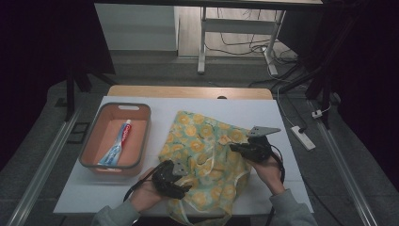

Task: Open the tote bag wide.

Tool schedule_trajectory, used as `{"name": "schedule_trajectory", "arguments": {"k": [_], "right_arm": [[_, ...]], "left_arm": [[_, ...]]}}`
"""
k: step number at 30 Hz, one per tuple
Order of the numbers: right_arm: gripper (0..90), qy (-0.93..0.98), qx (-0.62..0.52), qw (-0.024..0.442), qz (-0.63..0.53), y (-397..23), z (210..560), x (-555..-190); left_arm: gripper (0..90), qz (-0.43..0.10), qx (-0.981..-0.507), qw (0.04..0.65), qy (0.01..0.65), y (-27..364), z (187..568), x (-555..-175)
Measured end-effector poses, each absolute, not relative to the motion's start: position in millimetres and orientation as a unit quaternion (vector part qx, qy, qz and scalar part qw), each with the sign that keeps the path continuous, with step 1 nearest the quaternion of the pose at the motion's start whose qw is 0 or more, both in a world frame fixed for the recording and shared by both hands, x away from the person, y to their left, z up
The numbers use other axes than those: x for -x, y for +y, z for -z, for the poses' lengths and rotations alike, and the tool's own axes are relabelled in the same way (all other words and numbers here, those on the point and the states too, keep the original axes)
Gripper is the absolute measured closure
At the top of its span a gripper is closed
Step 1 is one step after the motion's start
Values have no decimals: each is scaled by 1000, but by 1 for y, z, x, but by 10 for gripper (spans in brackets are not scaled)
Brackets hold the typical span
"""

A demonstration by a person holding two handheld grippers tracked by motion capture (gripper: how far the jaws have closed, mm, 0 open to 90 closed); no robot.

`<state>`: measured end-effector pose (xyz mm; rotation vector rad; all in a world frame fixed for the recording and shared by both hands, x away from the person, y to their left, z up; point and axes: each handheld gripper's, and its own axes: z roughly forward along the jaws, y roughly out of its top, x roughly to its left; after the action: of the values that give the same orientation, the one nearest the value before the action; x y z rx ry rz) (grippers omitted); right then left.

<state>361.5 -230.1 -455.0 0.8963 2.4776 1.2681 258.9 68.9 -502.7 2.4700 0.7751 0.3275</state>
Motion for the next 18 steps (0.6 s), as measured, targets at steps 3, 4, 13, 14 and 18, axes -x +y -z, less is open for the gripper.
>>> {"name": "schedule_trajectory", "arguments": {"k": [3,4,13,14,18], "right_arm": [[894,842,-305,110,-431,-231,455,-361],[894,842,-305,109,-432,-231,455,-361],[894,841,-308,110,-432,-235,455,-361],[894,841,-309,110,-432,-235,455,-361],[894,840,-308,112,-433,-236,454,-361]], "left_arm": [[334,-124,-911,250,304,69,506,-263],[356,-117,-911,246,310,71,508,-265],[740,-86,-915,232,318,77,517,-272],[788,-85,-916,233,316,77,517,-272],[870,-91,-911,257,309,80,510,-270]]}}
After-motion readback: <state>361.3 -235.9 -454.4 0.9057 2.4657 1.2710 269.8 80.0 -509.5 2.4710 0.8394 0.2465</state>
